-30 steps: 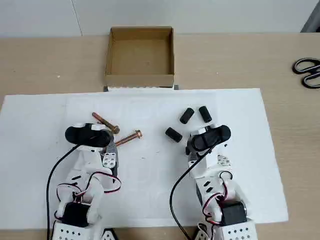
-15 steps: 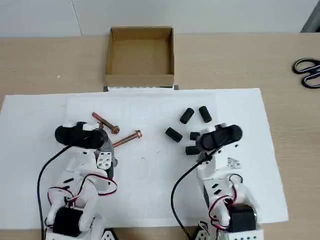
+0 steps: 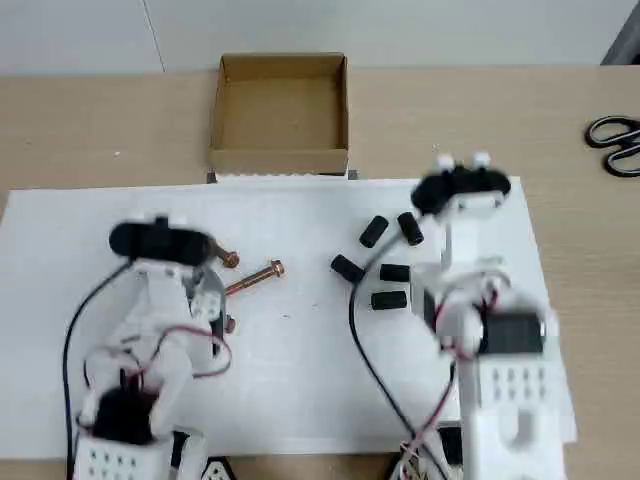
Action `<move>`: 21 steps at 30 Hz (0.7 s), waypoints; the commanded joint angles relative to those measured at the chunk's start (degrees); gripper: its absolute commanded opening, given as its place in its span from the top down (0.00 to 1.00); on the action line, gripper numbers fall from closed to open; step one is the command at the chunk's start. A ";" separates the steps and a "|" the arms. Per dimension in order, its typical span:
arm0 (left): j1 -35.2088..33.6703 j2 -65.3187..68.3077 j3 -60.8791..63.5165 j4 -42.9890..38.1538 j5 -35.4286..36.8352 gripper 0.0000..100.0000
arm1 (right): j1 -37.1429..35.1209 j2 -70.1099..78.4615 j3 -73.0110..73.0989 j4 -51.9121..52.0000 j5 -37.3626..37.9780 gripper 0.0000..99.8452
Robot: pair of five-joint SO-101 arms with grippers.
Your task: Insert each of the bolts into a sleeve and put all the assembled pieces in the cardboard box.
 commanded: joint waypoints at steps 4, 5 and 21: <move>-12.57 29.10 -24.48 5.89 -0.62 0.99 | -3.38 20.18 -18.46 7.43 1.32 0.99; -15.56 32.70 -26.59 6.86 -1.41 0.99 | -4.70 22.46 -19.96 8.48 2.73 0.99; -20.57 51.25 -30.81 10.46 -14.33 0.99 | -11.47 40.31 -25.41 7.25 23.21 0.88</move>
